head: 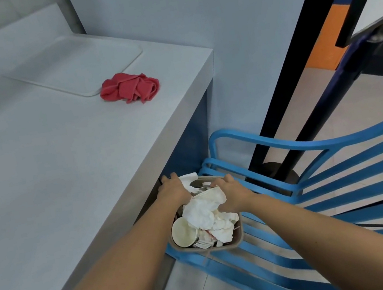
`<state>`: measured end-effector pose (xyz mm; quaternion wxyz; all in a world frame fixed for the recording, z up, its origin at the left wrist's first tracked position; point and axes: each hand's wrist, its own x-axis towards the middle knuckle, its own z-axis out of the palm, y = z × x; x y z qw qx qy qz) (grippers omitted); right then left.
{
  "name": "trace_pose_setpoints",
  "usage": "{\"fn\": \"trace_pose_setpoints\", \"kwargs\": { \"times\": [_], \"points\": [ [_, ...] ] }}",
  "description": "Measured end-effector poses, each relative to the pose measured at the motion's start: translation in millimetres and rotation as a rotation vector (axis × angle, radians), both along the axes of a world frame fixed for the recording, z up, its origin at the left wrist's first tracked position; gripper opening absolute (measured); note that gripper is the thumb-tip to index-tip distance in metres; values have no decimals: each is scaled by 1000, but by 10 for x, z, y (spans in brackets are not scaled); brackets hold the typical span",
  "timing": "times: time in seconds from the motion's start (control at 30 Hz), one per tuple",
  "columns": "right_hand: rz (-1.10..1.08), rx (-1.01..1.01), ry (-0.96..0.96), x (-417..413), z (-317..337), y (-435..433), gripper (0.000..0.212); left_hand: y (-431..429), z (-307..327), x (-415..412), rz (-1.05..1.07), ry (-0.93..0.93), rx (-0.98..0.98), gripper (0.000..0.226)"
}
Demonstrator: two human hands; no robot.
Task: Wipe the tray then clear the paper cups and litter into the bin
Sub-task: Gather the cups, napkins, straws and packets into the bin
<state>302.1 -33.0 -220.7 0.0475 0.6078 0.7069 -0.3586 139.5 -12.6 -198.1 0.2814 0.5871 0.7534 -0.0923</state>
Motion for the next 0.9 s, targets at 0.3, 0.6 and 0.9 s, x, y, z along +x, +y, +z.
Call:
{"fn": "trace_pose_setpoints", "kwargs": {
  "times": [0.3,0.6,0.9],
  "points": [
    [122,136,-103,-196,509,227,24,-4,501,140,-135,-38,87,9],
    [183,107,5,-705,1471,474,30,48,1358,-87,-116,-55,512,20],
    [294,231,195,-1684,1970,519,33,-6,1828,-1241,69,-15,809,16]
  ]
}}
